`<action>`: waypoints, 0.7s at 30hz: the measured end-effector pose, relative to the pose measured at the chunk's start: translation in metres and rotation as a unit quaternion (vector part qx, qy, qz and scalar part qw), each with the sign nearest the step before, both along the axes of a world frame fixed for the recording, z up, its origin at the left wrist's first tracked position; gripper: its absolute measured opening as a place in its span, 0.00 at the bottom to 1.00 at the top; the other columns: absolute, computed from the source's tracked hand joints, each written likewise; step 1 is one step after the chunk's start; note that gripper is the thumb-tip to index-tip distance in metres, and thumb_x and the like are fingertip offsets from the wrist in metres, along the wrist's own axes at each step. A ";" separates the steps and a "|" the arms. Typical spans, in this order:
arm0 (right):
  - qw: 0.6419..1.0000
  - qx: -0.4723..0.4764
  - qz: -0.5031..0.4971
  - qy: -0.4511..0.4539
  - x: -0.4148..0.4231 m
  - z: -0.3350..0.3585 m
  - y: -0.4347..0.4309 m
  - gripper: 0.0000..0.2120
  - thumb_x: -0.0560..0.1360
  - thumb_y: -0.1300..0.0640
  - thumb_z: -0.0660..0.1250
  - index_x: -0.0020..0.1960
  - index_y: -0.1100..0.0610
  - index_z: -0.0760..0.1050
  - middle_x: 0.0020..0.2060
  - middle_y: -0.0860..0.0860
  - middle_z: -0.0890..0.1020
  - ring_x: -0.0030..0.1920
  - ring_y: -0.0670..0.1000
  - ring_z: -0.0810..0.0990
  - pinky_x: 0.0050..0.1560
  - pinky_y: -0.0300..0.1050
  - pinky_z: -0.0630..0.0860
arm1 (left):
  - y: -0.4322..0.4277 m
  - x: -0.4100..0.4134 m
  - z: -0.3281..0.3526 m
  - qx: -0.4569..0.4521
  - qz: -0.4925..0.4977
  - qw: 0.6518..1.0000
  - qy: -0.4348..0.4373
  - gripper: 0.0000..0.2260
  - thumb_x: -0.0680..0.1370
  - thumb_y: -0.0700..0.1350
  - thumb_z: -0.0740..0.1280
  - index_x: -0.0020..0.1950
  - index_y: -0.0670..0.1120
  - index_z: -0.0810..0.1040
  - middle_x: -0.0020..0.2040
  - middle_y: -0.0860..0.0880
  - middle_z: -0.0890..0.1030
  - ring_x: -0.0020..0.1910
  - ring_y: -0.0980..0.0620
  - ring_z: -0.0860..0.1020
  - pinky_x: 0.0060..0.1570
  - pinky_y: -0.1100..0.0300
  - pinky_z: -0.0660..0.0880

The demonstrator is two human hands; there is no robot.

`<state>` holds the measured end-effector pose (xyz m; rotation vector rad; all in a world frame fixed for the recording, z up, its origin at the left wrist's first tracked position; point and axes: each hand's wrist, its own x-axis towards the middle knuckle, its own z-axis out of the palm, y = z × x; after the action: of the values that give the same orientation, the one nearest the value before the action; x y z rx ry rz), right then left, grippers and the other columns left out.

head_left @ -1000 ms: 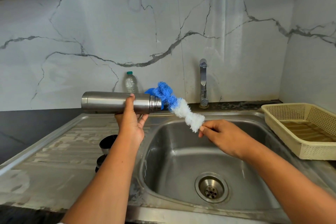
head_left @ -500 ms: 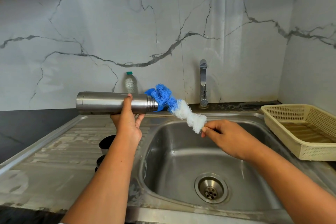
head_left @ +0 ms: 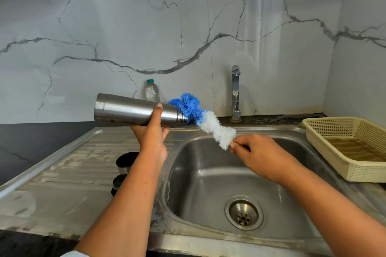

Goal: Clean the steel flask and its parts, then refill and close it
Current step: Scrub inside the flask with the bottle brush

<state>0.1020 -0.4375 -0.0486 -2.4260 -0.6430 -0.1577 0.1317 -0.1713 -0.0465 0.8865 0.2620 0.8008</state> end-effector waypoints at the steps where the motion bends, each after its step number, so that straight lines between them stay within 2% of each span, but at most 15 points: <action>1: 1.000 -0.005 -0.003 -0.001 0.000 -0.001 0.003 0.14 0.83 0.50 0.61 0.44 0.52 0.80 0.33 0.47 0.79 0.30 0.45 0.72 0.31 0.40 0.69 | -0.002 0.000 -0.001 0.008 -0.005 1.000 0.000 0.27 0.72 0.46 0.80 0.65 0.57 0.71 0.65 0.54 0.80 0.63 0.52 0.81 0.60 0.43 0.80; 7: 1.000 -0.014 -0.010 0.005 -0.006 0.000 -0.002 0.14 0.83 0.49 0.61 0.45 0.52 0.80 0.32 0.47 0.78 0.29 0.46 0.71 0.32 0.41 0.68 | -0.002 -0.006 0.006 -0.010 0.023 1.000 -0.005 0.32 0.74 0.44 0.79 0.73 0.52 0.67 0.62 0.57 0.79 0.58 0.60 0.79 0.63 0.44 0.78; 13: 1.000 -0.021 -0.020 -0.004 -0.006 0.000 0.007 0.16 0.84 0.49 0.60 0.41 0.54 0.78 0.34 0.50 0.79 0.31 0.49 0.74 0.34 0.50 0.73 | -0.009 -0.007 0.001 0.049 0.001 0.999 0.010 0.37 0.73 0.44 0.80 0.76 0.55 0.65 0.63 0.57 0.80 0.60 0.57 0.81 0.62 0.43 0.80; 17: 1.000 -0.023 -0.013 -0.005 -0.011 0.002 -0.001 0.15 0.84 0.48 0.60 0.42 0.52 0.79 0.34 0.49 0.80 0.32 0.49 0.75 0.34 0.47 0.73 | -0.004 -0.009 0.006 0.030 0.031 0.999 -0.004 0.35 0.74 0.44 0.80 0.75 0.55 0.65 0.61 0.59 0.79 0.57 0.61 0.80 0.62 0.45 0.80; 21: 1.000 -0.013 -0.008 -0.004 -0.015 0.003 0.017 0.17 0.84 0.50 0.59 0.38 0.51 0.75 0.35 0.49 0.79 0.32 0.49 0.74 0.32 0.44 0.70 | -0.013 -0.009 0.002 0.041 0.020 0.999 0.008 0.38 0.73 0.44 0.80 0.77 0.54 0.64 0.62 0.57 0.80 0.58 0.59 0.81 0.61 0.44 0.81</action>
<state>0.0872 -0.4203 -0.0452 -2.4575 -0.6320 -0.1666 0.1223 -0.1847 -0.0446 0.9667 0.2640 0.8473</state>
